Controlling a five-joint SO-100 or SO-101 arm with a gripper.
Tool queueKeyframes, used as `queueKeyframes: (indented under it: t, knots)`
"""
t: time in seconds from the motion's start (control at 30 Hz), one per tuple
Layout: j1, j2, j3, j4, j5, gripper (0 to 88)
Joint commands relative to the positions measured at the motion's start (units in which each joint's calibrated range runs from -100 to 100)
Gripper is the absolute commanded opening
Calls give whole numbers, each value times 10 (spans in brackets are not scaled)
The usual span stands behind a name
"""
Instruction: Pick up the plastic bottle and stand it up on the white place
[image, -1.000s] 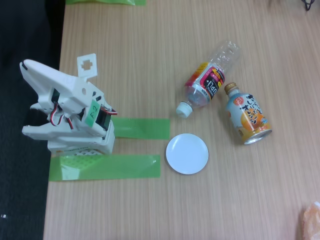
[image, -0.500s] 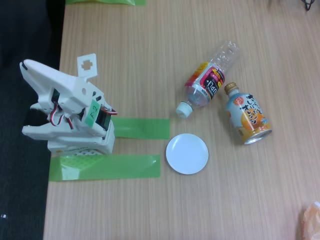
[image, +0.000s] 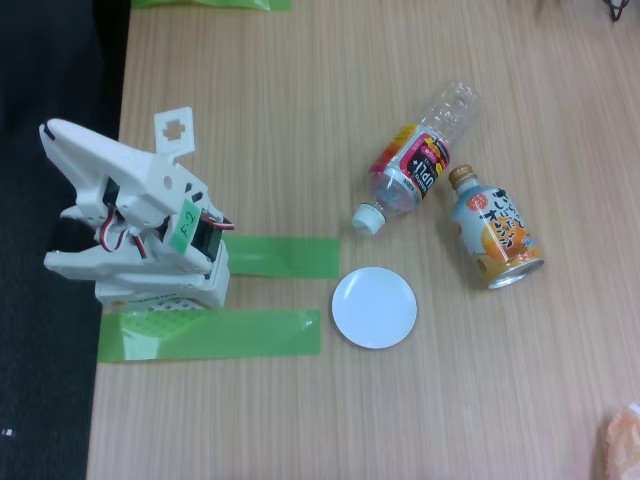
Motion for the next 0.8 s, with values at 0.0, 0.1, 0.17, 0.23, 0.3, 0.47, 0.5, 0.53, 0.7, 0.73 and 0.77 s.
queueKeyframes:
  t: [0.0, 0.1, 0.17, 0.23, 0.3, 0.47, 0.5, 0.53, 0.7, 0.73, 0.77]
  knots:
    - [-2, 1, 3, -14, 3, 16]
    - [-2, 1, 3, -14, 3, 16]
    - [-2, 1, 3, -14, 3, 16]
    - [-2, 1, 3, -14, 4, 16]
    - [-2, 1, 3, -14, 4, 16]
    - [-2, 1, 3, -14, 4, 16]
    - [-2, 1, 3, -14, 4, 16]
    - [-2, 1, 3, -14, 4, 16]
    - [-2, 1, 3, -14, 1, 16]
    - [-2, 1, 3, -14, 1, 16]
    - [-2, 1, 3, -14, 1, 16]
